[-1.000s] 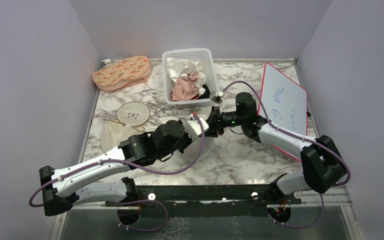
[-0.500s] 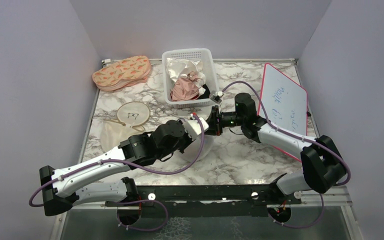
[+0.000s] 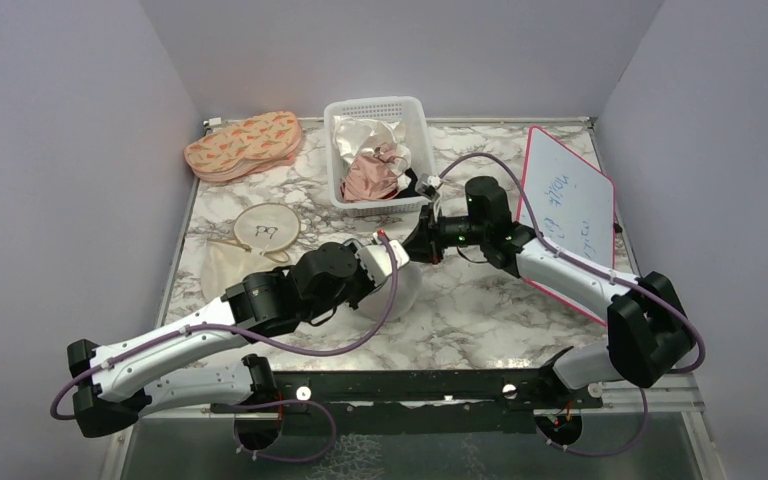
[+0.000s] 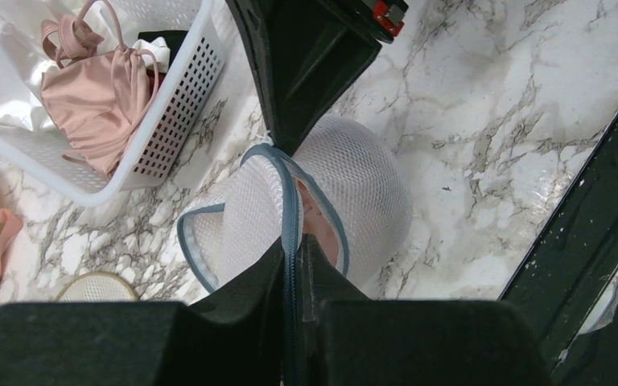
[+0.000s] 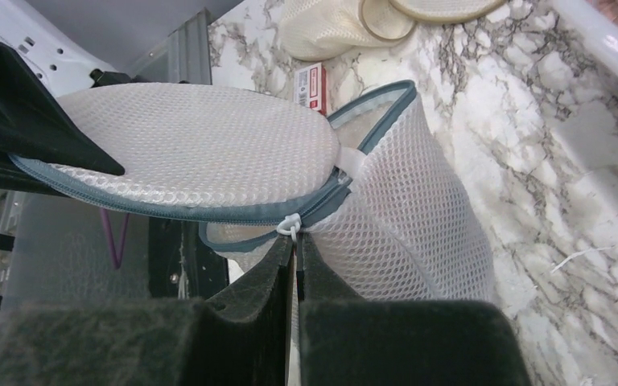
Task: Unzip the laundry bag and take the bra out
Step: Unzip the laundry bag at the center of the board.
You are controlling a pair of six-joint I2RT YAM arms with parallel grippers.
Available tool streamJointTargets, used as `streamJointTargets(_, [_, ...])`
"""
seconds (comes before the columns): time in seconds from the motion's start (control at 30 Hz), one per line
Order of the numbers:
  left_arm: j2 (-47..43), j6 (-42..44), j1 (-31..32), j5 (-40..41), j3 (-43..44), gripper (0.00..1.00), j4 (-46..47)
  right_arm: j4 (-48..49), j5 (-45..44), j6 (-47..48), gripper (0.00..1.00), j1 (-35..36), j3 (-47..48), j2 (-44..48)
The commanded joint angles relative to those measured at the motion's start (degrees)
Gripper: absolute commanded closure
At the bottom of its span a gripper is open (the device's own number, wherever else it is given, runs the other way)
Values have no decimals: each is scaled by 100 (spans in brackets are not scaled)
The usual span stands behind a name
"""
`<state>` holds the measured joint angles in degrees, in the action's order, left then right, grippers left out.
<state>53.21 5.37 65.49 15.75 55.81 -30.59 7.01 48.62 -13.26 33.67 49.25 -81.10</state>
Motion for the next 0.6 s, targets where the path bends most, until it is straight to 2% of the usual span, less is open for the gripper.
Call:
streamJointTargets(0.0, [-247, 248, 30, -378, 274, 100, -57, -644, -315, 624, 99, -55, 488, -283])
streamJointTargets(0.37, [-430, 548, 33, -552, 582, 100, -187, -1003, -234, 988, 99, -63, 821, -561])
streamJointTargets(0.47, [-346, 409, 25, -481, 641, 100, -200, -1009, -154, 837, 91, -64, 944, -682])
streamJointTargets(0.57, [-152, 19, 30, 10, 774, 100, -267, -1115, -476, 461, 80, -61, 978, -557])
